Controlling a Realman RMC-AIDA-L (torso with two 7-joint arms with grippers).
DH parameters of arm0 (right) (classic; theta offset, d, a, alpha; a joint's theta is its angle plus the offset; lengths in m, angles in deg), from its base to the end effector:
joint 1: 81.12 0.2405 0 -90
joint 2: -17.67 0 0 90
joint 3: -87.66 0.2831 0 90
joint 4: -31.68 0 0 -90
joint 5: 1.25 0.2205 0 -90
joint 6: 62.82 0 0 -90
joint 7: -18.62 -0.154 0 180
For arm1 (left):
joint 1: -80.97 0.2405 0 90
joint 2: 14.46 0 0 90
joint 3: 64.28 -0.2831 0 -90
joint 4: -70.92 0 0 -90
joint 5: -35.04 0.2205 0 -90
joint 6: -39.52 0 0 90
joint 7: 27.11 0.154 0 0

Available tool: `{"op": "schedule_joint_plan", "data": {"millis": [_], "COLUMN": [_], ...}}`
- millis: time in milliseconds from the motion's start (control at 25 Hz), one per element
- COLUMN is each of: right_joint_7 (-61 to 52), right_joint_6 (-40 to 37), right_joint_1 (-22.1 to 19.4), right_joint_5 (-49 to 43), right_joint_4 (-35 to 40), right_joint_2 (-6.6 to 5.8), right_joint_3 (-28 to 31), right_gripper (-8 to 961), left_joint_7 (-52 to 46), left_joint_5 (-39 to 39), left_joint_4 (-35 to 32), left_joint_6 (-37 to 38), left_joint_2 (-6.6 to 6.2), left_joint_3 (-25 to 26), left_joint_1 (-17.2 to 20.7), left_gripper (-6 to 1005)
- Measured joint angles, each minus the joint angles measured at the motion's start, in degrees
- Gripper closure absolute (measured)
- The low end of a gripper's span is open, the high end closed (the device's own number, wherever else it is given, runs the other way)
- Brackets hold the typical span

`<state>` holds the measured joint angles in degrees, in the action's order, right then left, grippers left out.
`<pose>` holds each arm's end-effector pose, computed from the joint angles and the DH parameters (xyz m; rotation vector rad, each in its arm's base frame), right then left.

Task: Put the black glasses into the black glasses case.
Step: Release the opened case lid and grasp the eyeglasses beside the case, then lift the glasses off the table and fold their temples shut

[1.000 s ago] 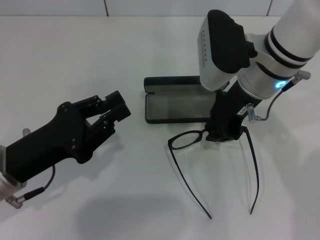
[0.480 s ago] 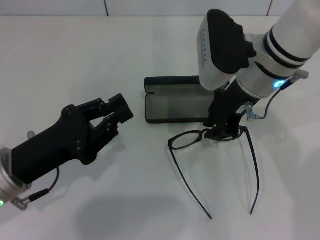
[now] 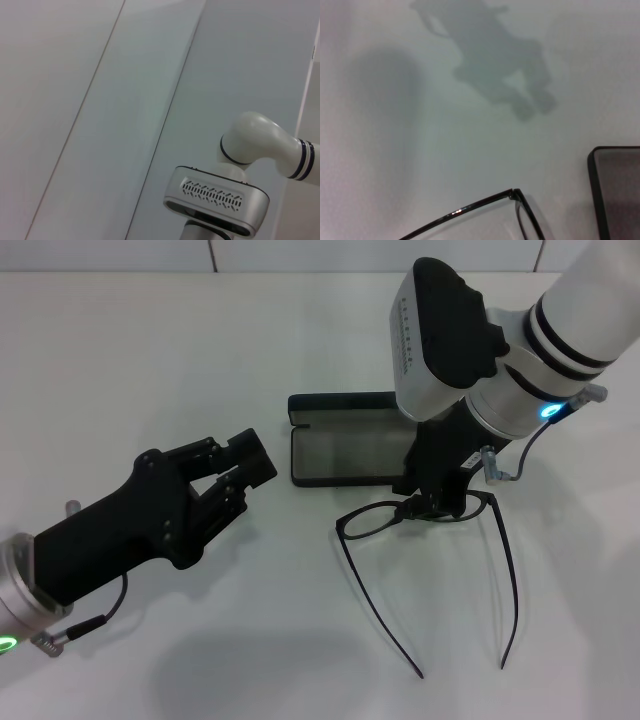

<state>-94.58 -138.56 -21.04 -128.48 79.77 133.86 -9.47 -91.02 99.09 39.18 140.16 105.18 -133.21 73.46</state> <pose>0.1037 0.4133 -0.1108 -3.0681 -0.1748 -0.5888 -0.2946 0.2363 -0.0243 -2.3530 -0.5935 -1.4360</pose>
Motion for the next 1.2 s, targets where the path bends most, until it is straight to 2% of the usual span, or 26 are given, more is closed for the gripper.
{"op": "schedule_joint_plan", "data": {"millis": [760, 920, 960, 1080, 1200], "right_joint_7": [0.6, 0.5, 0.5, 0.6, 0.7], "right_joint_6": [2.0, 1.9, 1.7, 0.0, -2.6], "right_joint_1": [0.2, 0.1, 0.0, -1.3, -5.8], "right_joint_5": [1.0, 1.0, 1.0, 0.7, 0.2], "right_joint_4": [-2.2, -2.2, -2.0, 0.2, 7.7], "right_joint_2": [0.0, 0.0, 0.0, 0.01, -0.3], "right_joint_3": [-2.3, -2.3, -2.3, -2.2, -1.1], "right_gripper": [764, 886, 886, 887, 888], "left_joint_7": [0.8, 0.8, 0.8, 0.8, 0.8], "left_joint_5": [0.1, 0.1, 0.1, 0.1, -0.2], "left_joint_4": [1.5, 1.5, 1.5, 1.5, 1.5], "left_joint_6": [0.0, 0.0, 0.0, 0.0, 1.9], "left_joint_2": [-0.02, -0.02, -0.02, -0.01, 0.04], "left_joint_3": [-0.1, -0.1, -0.1, -0.1, -0.1], "left_joint_1": [-0.1, -0.1, -0.1, -0.1, -0.2], "left_gripper": [766, 766, 766, 766, 766]}}
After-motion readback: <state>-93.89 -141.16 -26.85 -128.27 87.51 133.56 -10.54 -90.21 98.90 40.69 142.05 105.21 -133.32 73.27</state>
